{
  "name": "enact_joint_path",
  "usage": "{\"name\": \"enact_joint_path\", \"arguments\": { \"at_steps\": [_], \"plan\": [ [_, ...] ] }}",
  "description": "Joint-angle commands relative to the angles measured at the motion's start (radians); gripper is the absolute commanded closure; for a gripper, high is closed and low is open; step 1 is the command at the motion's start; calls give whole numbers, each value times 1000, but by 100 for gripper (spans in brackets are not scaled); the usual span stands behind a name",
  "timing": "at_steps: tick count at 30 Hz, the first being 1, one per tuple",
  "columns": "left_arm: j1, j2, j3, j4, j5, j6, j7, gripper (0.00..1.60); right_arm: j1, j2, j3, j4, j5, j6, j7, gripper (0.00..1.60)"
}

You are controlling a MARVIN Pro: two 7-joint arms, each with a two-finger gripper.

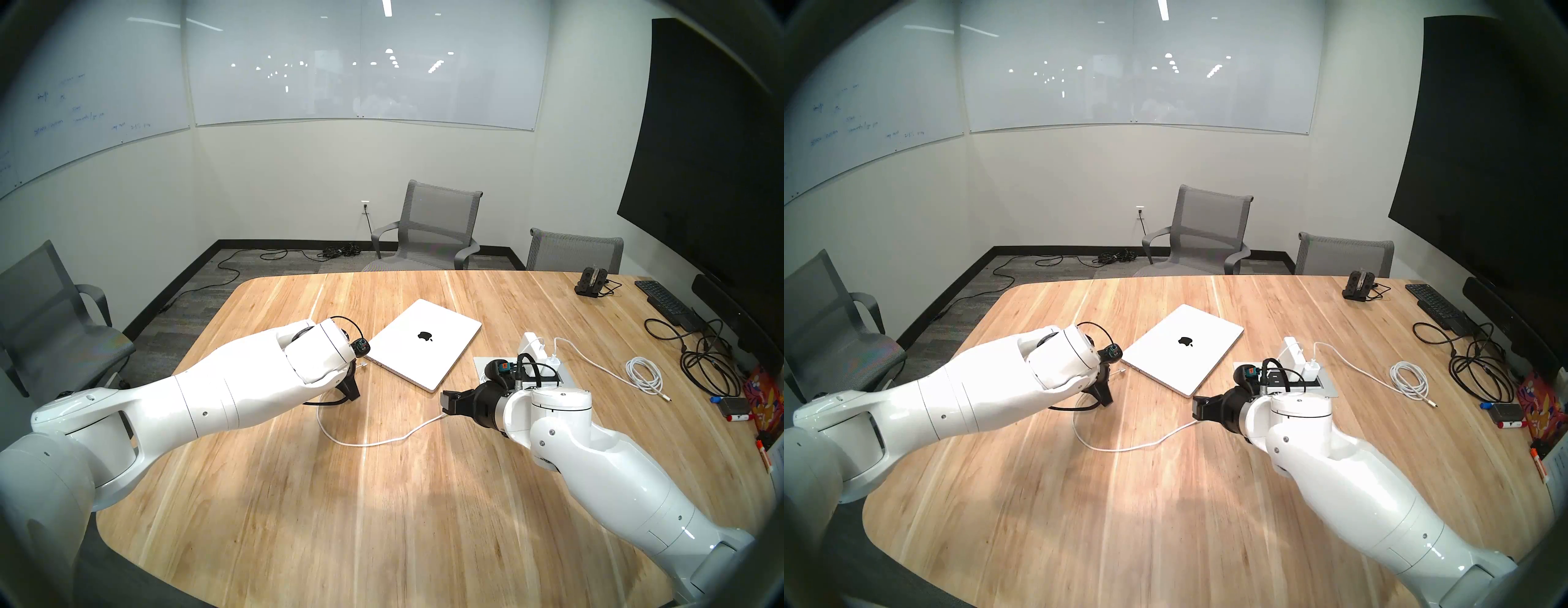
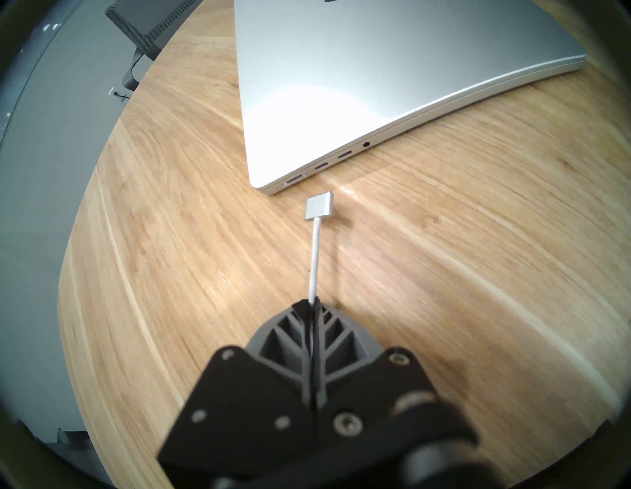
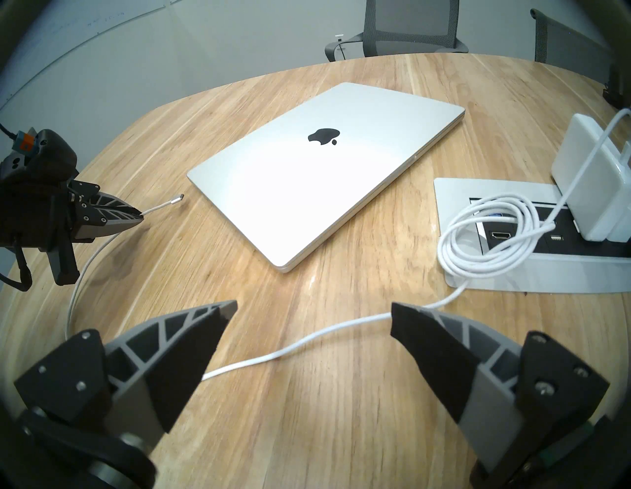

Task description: Plug the charging cable into the port of a MacBook

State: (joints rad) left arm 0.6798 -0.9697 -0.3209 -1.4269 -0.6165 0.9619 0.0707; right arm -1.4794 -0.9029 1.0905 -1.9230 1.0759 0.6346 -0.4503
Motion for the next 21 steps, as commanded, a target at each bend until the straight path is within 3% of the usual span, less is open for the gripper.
{"name": "enact_joint_path", "arguments": {
  "at_steps": [1, 21],
  "plan": [
    [-39, 3, 11, -9, -29, -2, 26, 160, 7, -1, 1, -16, -1, 0, 0, 0],
    [-72, 8, 56, -10, -101, -2, 73, 160, 7, -1, 1, -16, -1, 0, 0, 0]
  ]
}}
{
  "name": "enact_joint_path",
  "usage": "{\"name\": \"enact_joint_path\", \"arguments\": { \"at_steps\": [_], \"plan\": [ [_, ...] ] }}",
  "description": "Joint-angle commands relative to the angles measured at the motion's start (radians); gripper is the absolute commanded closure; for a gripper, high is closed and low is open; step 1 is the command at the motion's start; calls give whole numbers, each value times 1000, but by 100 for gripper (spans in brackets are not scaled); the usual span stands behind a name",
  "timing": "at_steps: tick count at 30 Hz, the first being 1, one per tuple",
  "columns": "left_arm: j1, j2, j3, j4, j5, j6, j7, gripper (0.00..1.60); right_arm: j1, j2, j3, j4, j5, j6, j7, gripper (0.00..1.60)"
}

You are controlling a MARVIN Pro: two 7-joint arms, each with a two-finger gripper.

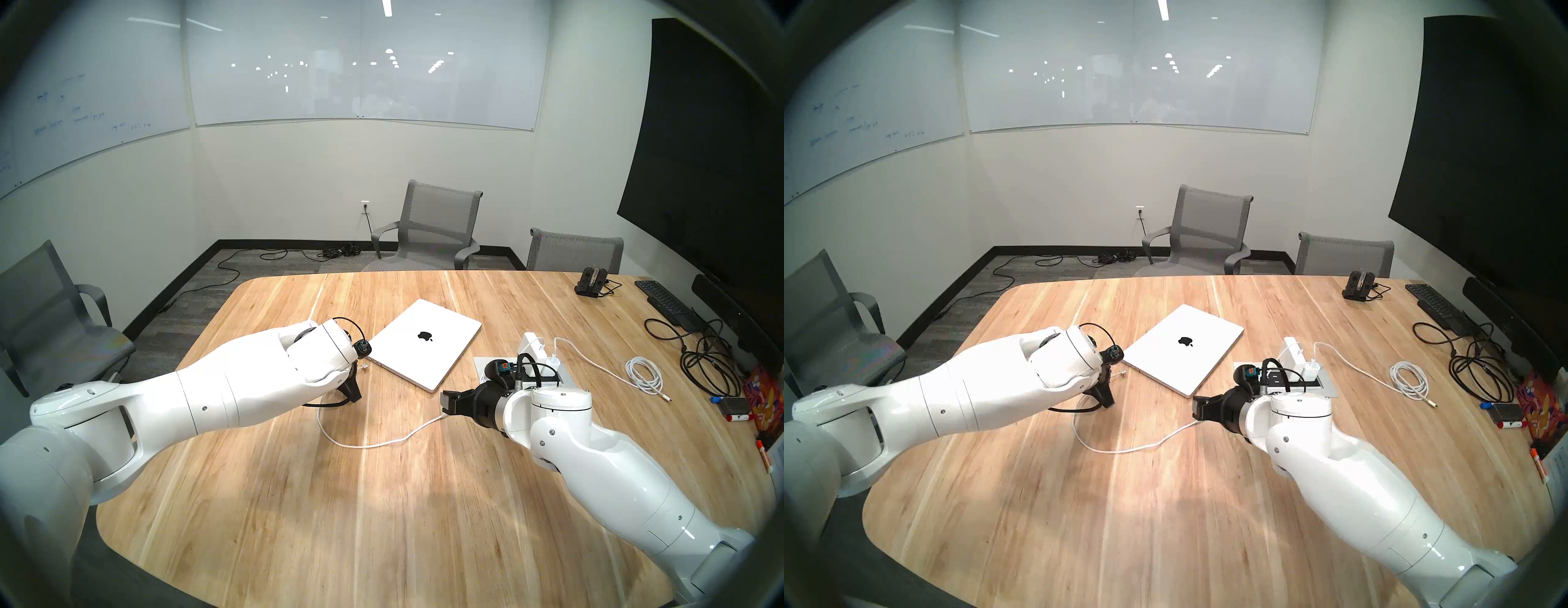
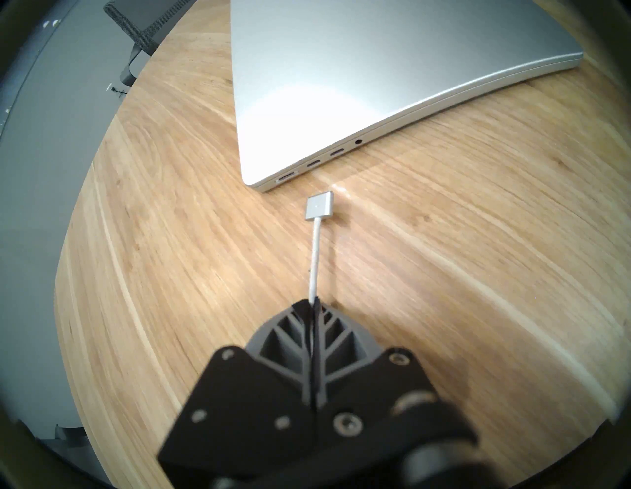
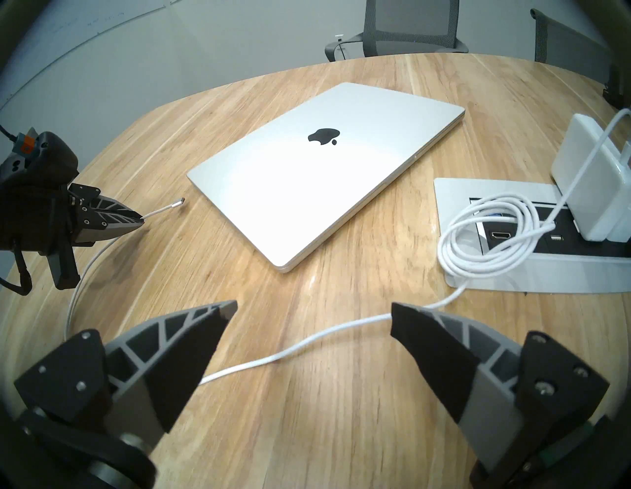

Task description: Plug the charging cable into the port of a MacBook

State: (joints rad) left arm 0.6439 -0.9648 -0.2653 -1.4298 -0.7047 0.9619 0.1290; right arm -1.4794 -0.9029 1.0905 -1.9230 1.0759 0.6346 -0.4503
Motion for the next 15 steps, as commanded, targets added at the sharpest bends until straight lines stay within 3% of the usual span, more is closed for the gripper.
{"name": "enact_joint_path", "arguments": {
  "at_steps": [1, 15],
  "plan": [
    [-37, 3, 2, -7, -15, -2, 17, 160, 7, -1, 1, -16, -1, 0, 0, 0],
    [-54, 5, 26, -8, -52, -2, 41, 160, 7, -1, 1, -16, -1, 0, 0, 0]
  ]
}}
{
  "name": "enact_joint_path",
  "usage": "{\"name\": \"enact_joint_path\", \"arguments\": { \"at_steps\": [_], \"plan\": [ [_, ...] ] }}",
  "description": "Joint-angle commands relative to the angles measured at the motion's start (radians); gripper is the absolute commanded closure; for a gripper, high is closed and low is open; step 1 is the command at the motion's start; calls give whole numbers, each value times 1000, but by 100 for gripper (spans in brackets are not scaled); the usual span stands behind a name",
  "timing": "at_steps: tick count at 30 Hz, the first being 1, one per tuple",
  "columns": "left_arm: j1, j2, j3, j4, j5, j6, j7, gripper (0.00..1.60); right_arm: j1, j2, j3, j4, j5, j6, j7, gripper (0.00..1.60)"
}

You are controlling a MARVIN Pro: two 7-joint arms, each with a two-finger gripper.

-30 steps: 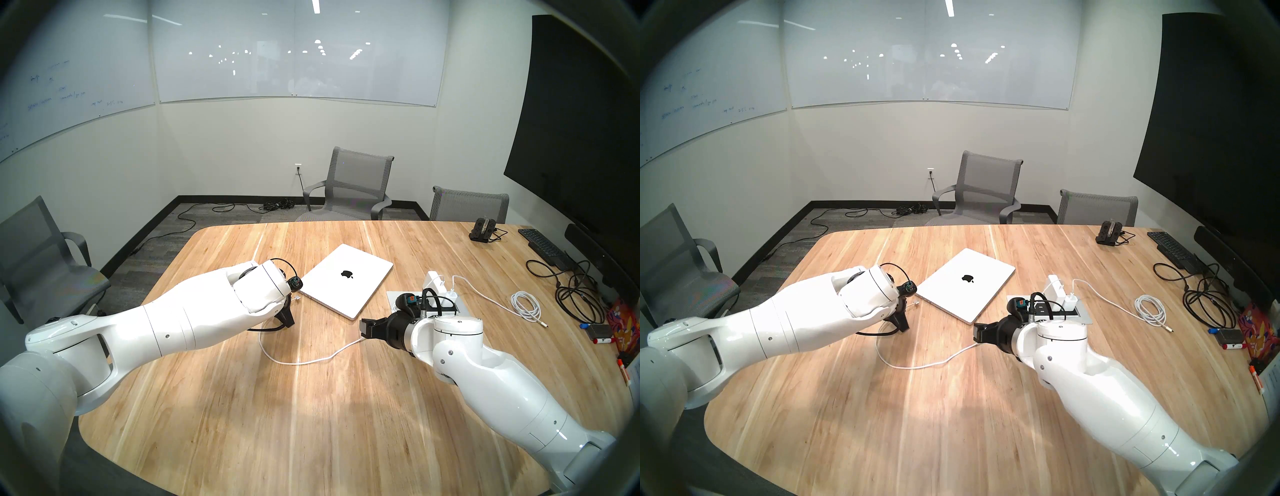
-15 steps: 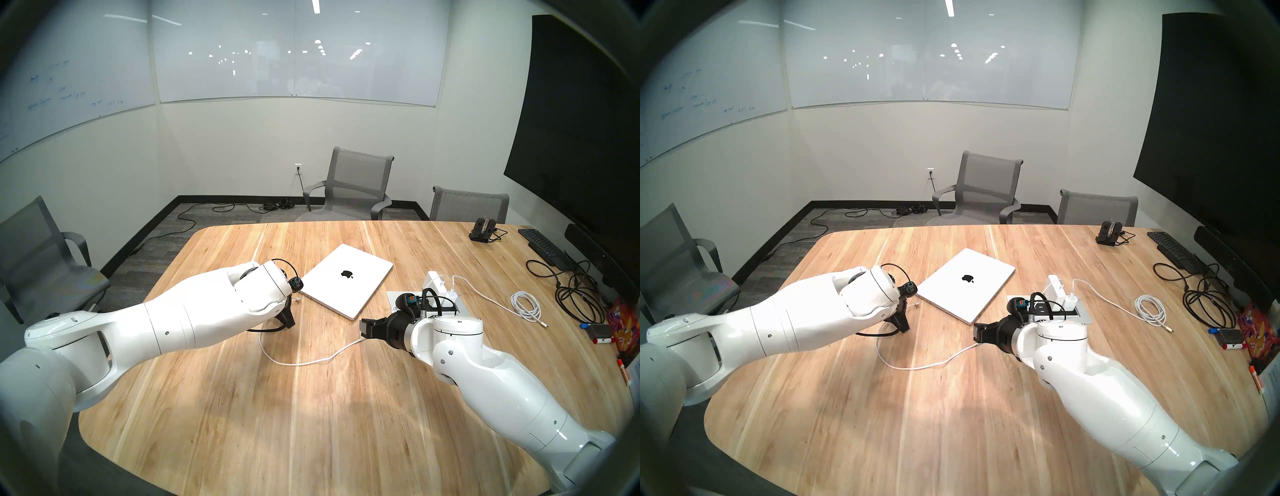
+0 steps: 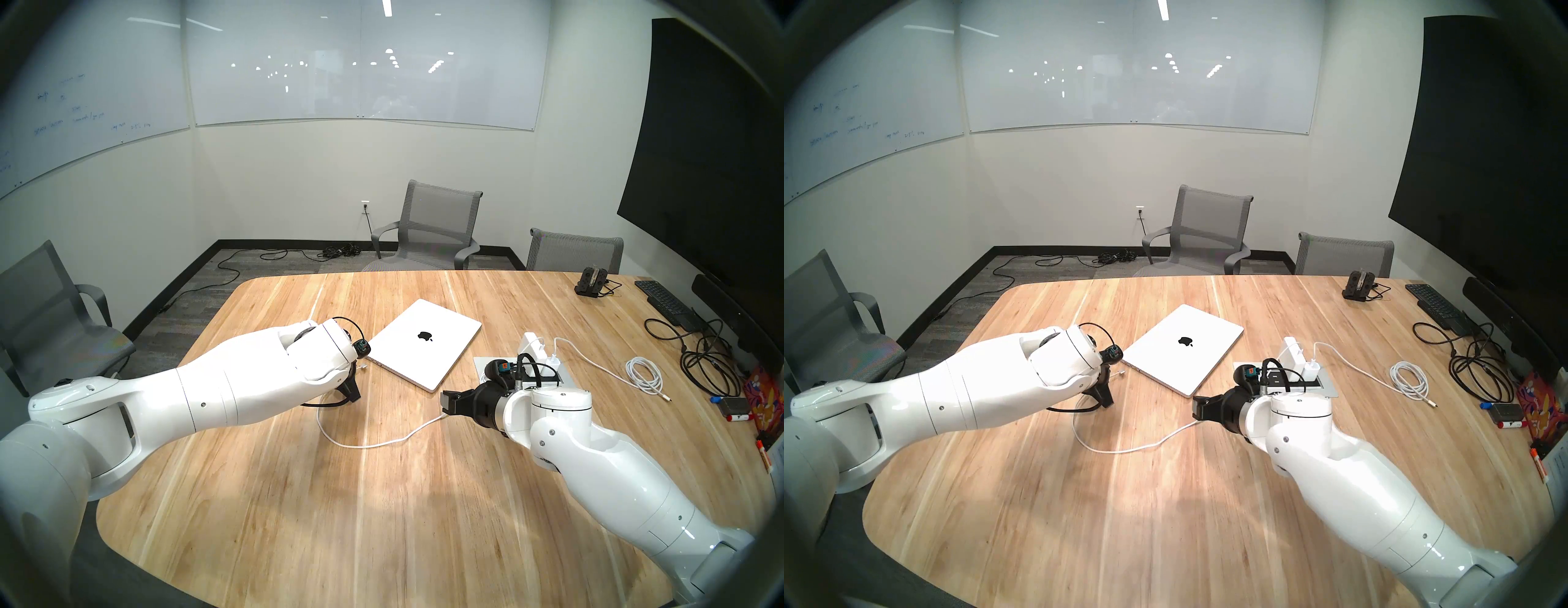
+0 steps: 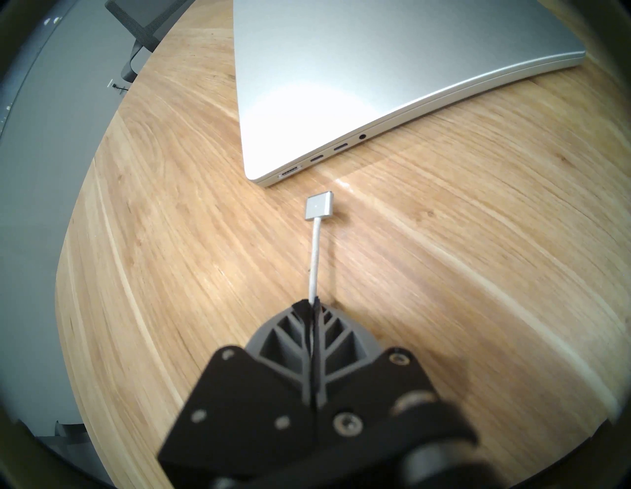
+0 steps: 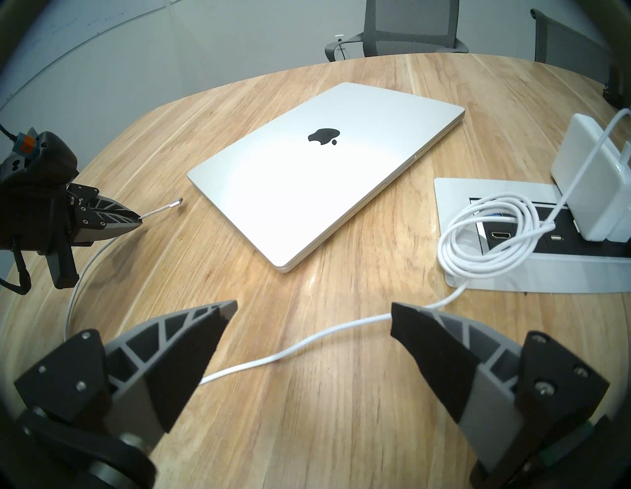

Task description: Plug the charging cable into the port of a MacBook

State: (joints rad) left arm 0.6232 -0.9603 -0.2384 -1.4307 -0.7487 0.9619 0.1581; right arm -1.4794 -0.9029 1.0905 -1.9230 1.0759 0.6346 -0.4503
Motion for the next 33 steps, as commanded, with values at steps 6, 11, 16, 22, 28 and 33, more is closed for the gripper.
{"name": "enact_joint_path", "arguments": {
  "at_steps": [6, 11, 16, 22, 28, 33],
  "plan": [
    [-39, 1, 8, -7, -21, -2, 20, 160, 7, -1, 1, -16, -1, 0, 0, 0],
    [-44, 1, 14, -7, -31, -2, 27, 160, 7, -1, 1, -16, -1, 0, 0, 0],
    [-47, 2, 18, -7, -37, -2, 31, 160, 7, -1, 1, -16, -1, 0, 0, 0],
    [-51, 2, 23, -7, -45, -2, 36, 160, 7, -1, 1, -16, -1, 0, 0, 0],
    [-54, 2, 28, -7, -53, -2, 41, 160, 7, -1, 1, -16, -1, 0, 0, 0],
    [-57, 2, 32, -7, -58, -2, 44, 160, 7, -1, 1, -16, -1, 0, 0, 0]
  ]
}}
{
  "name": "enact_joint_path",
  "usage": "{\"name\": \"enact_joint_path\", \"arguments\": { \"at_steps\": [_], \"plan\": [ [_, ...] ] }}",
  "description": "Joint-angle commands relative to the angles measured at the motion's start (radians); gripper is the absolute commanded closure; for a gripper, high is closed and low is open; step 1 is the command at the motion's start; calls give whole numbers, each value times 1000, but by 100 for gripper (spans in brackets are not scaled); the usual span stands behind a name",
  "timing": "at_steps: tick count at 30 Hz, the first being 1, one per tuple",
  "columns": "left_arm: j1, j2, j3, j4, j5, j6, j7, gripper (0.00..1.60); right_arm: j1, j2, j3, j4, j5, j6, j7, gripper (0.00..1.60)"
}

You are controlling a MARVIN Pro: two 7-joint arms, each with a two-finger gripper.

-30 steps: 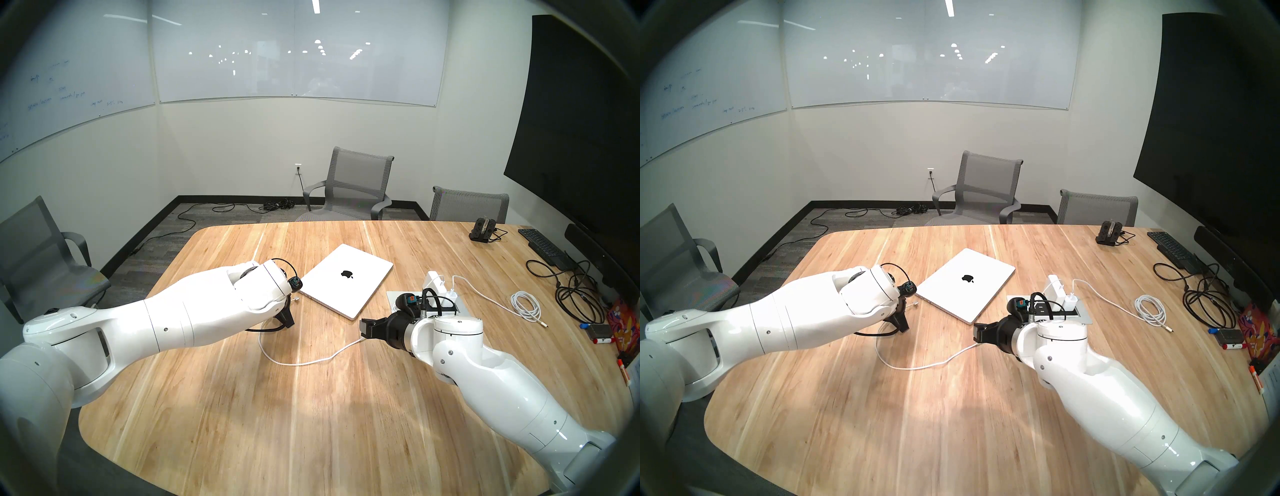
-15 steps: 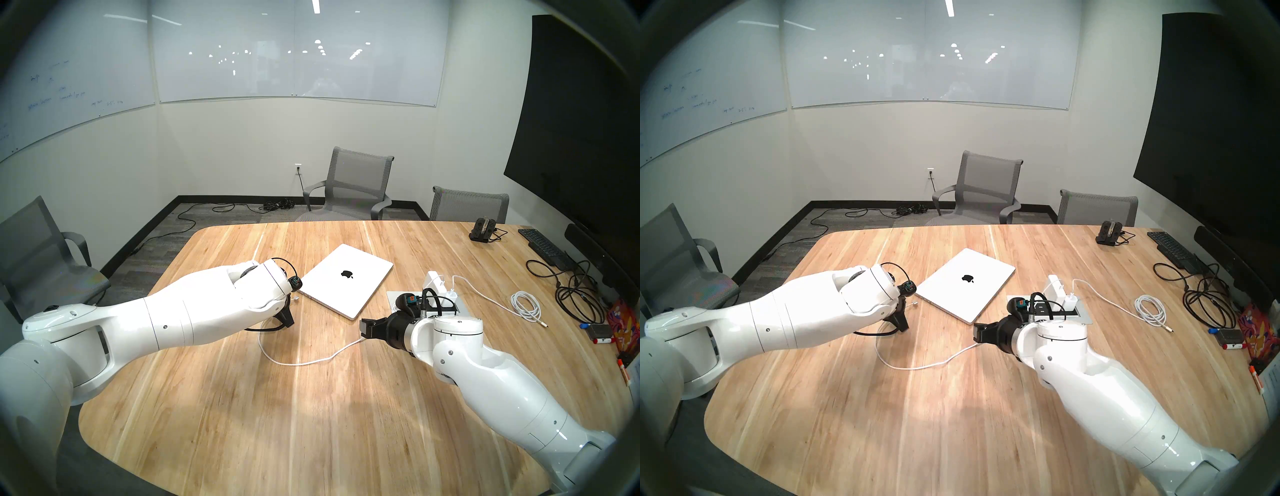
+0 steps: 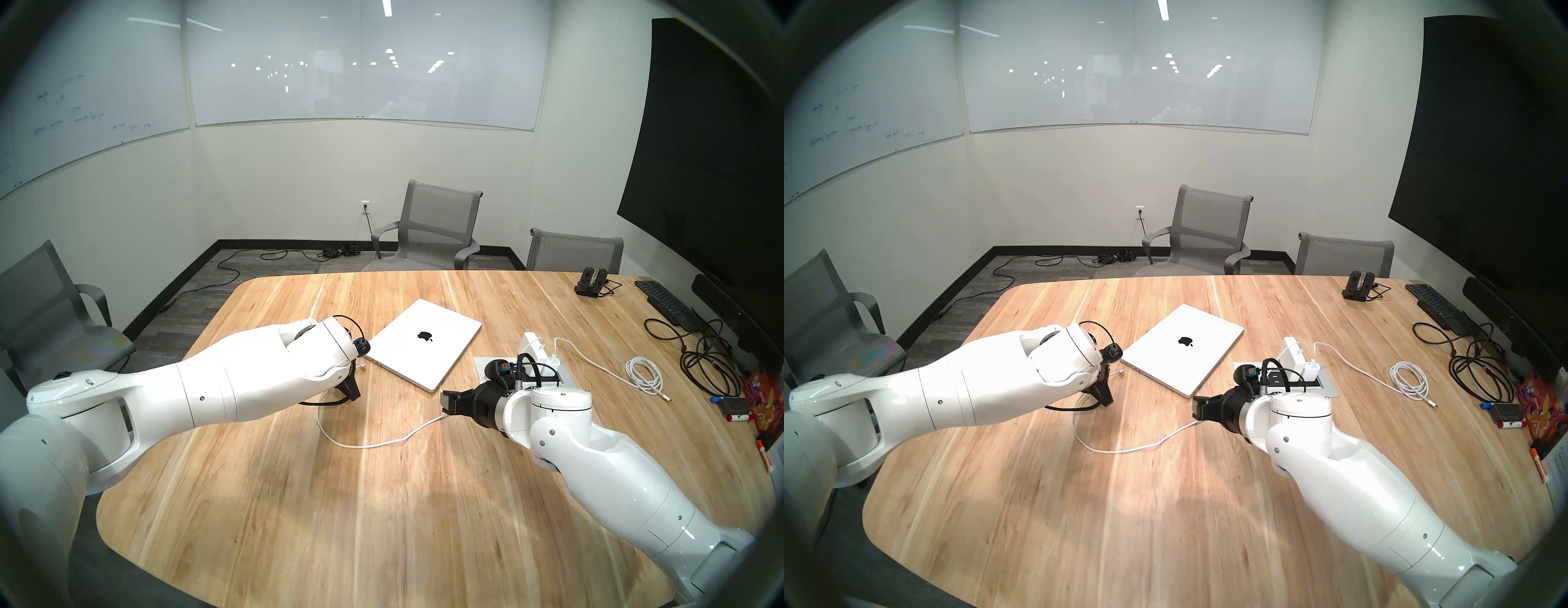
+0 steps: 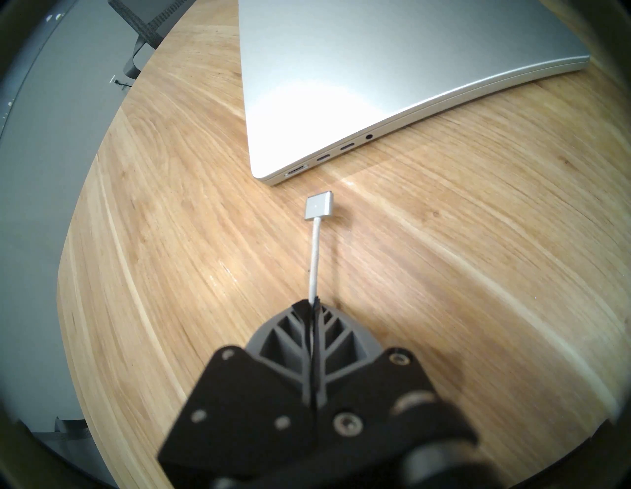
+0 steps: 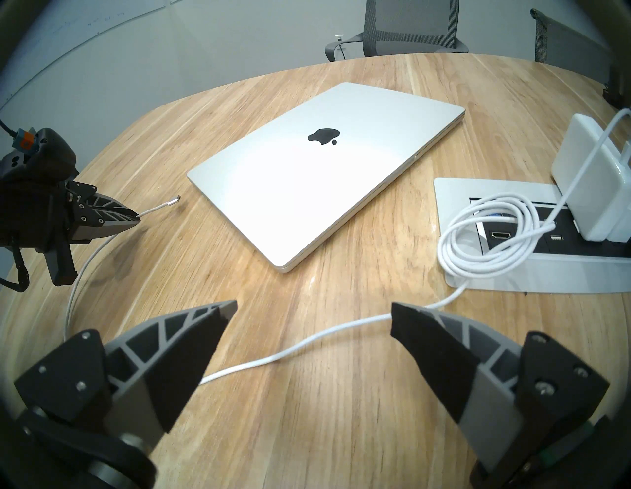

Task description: Plug the charging cable into the port of a MacBook

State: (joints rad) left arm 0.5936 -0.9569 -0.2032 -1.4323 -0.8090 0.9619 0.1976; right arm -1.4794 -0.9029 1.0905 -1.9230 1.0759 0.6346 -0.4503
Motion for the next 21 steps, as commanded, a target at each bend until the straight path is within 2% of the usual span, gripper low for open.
{"name": "enact_joint_path", "arguments": {
  "at_steps": [1, 21],
  "plan": [
    [-28, -1, -3, -6, 1, -2, 5, 160, 7, -1, 1, -16, -1, 0, 0, 0],
    [-39, 1, 14, -6, -19, -2, 17, 160, 7, -1, 1, -16, -1, 0, 0, 0]
  ]
}}
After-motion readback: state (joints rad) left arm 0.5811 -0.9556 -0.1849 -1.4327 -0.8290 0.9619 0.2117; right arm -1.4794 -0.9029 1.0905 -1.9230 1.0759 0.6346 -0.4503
